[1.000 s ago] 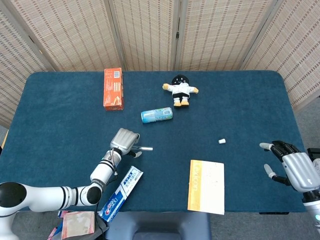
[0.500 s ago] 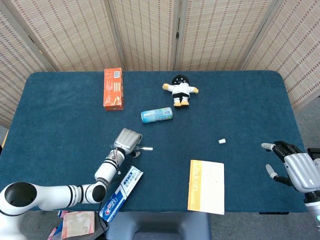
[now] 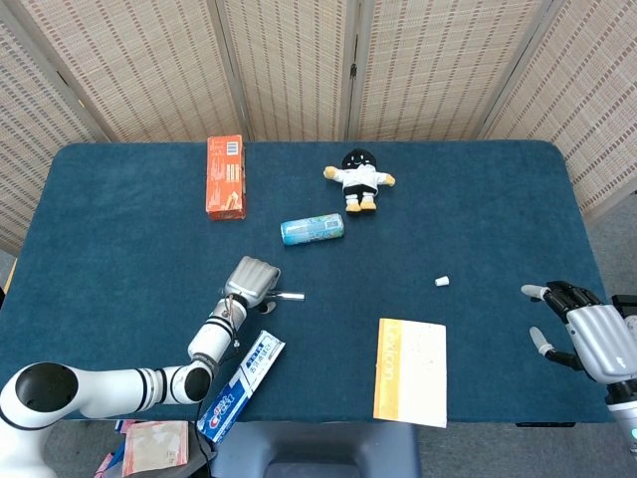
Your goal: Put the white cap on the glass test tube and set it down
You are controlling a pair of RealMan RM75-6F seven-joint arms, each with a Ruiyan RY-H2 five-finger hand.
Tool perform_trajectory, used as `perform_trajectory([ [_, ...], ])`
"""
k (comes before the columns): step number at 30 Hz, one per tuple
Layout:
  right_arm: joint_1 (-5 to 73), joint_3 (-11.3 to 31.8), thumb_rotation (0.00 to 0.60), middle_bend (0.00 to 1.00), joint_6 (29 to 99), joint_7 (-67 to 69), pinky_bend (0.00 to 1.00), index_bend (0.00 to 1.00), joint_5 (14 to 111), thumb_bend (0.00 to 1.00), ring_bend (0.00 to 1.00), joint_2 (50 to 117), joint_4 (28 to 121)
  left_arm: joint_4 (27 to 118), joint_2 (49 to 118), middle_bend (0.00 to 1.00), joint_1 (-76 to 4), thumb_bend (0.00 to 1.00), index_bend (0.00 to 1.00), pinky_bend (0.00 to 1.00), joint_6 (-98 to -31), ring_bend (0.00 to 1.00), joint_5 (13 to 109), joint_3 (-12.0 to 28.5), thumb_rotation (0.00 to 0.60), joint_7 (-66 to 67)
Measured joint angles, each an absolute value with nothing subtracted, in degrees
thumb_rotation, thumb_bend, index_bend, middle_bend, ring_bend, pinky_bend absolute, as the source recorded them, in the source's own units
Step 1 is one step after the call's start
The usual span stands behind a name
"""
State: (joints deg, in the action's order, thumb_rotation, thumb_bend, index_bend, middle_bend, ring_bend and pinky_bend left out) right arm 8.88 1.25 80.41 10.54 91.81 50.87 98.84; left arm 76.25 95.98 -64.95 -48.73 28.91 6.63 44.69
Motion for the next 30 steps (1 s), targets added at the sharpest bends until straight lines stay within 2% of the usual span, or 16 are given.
perform_trajectory([
  [20, 8.68, 1.23, 0.600, 0.35, 80.57, 11.09, 0.25, 0.23, 91.52, 0.37, 0.20, 51.10, 98.13, 75.26, 96.34, 1.00, -65.57, 0.34, 0.51, 1.00, -48.08, 1.00, 26.99, 5.76, 0.502, 45.40],
  [30, 8.65, 1.20, 0.600, 0.35, 80.62, 11.18, 0.25, 0.23, 91.56, 0.37, 0.20, 51.15, 98.07, 75.27, 96.11, 1.00, -65.37, 0.35, 0.52, 1.00, -48.05, 1.00, 27.70, 5.17, 0.538, 45.21],
])
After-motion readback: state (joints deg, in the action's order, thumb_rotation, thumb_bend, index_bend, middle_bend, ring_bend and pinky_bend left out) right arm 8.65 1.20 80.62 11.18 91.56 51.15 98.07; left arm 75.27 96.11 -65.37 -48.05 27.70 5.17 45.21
